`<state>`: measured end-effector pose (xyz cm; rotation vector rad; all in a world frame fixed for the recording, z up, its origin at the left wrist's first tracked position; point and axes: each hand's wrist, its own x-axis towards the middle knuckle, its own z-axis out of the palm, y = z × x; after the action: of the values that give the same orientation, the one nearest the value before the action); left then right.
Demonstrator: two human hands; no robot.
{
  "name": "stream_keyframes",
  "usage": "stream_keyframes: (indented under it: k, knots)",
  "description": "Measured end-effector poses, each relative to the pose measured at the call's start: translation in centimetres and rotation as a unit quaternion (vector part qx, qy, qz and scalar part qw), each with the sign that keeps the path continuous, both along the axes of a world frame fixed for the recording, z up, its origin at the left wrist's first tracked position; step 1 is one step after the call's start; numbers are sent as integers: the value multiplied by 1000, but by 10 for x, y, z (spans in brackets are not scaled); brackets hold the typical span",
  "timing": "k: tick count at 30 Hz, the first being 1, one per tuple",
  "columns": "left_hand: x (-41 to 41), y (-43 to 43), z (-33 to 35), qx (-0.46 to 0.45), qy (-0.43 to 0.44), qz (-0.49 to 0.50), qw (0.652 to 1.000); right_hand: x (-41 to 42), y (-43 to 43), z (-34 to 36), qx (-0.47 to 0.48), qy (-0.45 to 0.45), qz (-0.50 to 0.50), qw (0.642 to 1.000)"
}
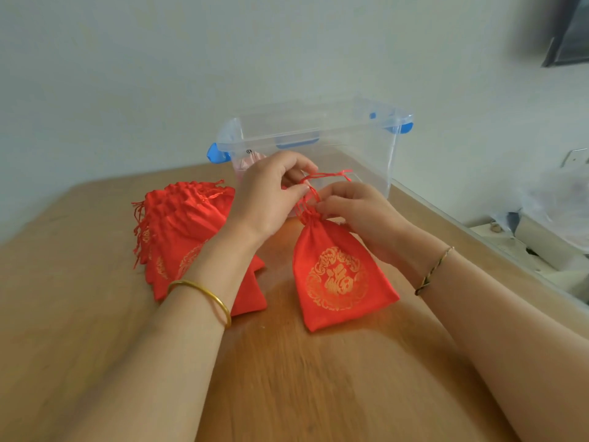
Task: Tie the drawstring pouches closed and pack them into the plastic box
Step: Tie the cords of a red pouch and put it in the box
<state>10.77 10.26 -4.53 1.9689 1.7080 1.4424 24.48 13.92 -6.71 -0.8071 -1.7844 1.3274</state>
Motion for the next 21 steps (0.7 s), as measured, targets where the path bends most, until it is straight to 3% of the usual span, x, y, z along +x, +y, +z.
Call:
stream_keyframes:
  k: [8,21]
  knots:
    - [4,-1,-6,57,-17,-16,998,-1,7,-5,-149,75,56,984]
    - [8,-2,-5,32,-96,-54,993,-2,6,-7,-109,77,24,991]
